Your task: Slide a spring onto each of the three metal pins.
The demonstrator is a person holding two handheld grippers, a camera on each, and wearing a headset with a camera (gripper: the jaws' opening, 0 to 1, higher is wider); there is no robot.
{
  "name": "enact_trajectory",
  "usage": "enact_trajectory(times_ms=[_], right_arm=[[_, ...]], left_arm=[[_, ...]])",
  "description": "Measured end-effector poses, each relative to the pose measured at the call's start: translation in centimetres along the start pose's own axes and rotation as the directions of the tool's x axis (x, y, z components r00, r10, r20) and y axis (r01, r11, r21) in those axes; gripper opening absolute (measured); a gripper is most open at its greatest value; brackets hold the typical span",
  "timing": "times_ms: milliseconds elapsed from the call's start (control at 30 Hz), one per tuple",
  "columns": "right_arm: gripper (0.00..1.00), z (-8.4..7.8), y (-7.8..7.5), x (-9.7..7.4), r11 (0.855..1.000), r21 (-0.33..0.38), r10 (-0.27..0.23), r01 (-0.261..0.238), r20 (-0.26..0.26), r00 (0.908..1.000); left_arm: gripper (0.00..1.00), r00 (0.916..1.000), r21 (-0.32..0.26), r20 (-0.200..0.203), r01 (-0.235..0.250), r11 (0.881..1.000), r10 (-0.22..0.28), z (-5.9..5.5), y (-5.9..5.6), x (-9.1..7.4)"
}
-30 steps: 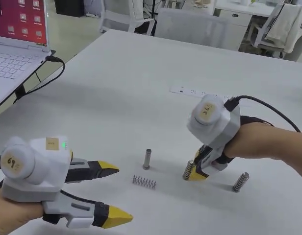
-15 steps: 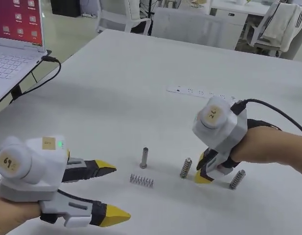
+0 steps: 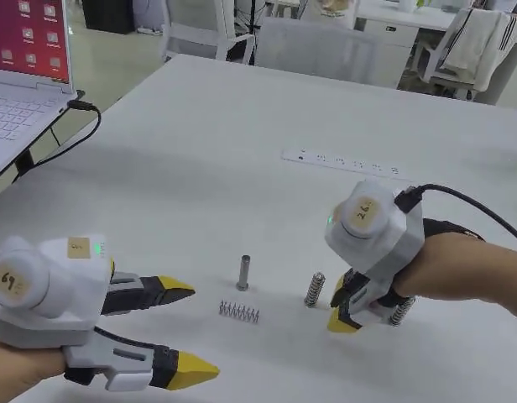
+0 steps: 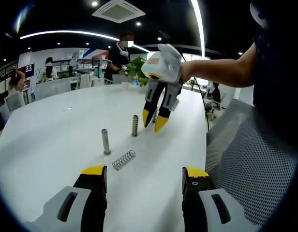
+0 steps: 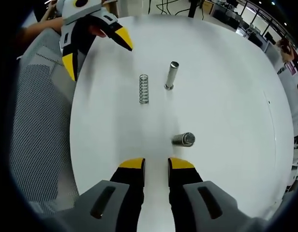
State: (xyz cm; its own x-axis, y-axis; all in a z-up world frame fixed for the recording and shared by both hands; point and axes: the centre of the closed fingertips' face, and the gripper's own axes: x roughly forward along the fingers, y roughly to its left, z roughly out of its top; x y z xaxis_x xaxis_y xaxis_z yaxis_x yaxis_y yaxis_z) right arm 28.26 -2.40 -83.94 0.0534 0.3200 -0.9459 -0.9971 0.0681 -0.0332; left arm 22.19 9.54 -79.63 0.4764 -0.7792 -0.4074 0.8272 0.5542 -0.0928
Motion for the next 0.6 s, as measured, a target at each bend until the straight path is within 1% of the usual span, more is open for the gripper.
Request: enact_trajectory(times_ms=[100, 267, 367, 500, 600], right_arm=[[0.16, 0.4, 0.6, 0.1, 1.0, -0.007, 0.008, -0.008, 0.008, 0.9999], [0.16, 1.0, 1.1, 0.2, 1.0, -0.014, 0.015, -0.014, 0.024, 0.9996], [0.16, 1.7, 1.4, 0.3, 1.0, -0.016, 0.021, -0.02, 0.038, 0.9991], [0.16, 2.4, 1.8, 0.3, 0.999, -0.034, 0.025, -0.023, 0.043, 0.9988], [0.16, 3.2, 2.0, 0.4, 0.998, -0.052, 0.025, -0.022, 0.05, 0.9984]], left_arm=[[0.58, 1.0, 0.002, -0.002, 0.0, 1.0, 0.0, 0.0, 0.0, 0.0], [0.58, 1.0, 0.005, -0.006, 0.0, 1.0, 0.0, 0.0, -0.1, 0.0], [0.57, 1.0, 0.006, -0.005, -0.001, 1.0, 0.001, 0.1, -0.1, 0.1], [0.57, 1.0, 0.009, -0.004, -0.002, 1.0, 0.002, 0.3, -0.1, 0.1], [0.57, 1.0, 0.01, -0.005, -0.003, 1.0, 0.003, 0.3, -0.1, 0.1]])
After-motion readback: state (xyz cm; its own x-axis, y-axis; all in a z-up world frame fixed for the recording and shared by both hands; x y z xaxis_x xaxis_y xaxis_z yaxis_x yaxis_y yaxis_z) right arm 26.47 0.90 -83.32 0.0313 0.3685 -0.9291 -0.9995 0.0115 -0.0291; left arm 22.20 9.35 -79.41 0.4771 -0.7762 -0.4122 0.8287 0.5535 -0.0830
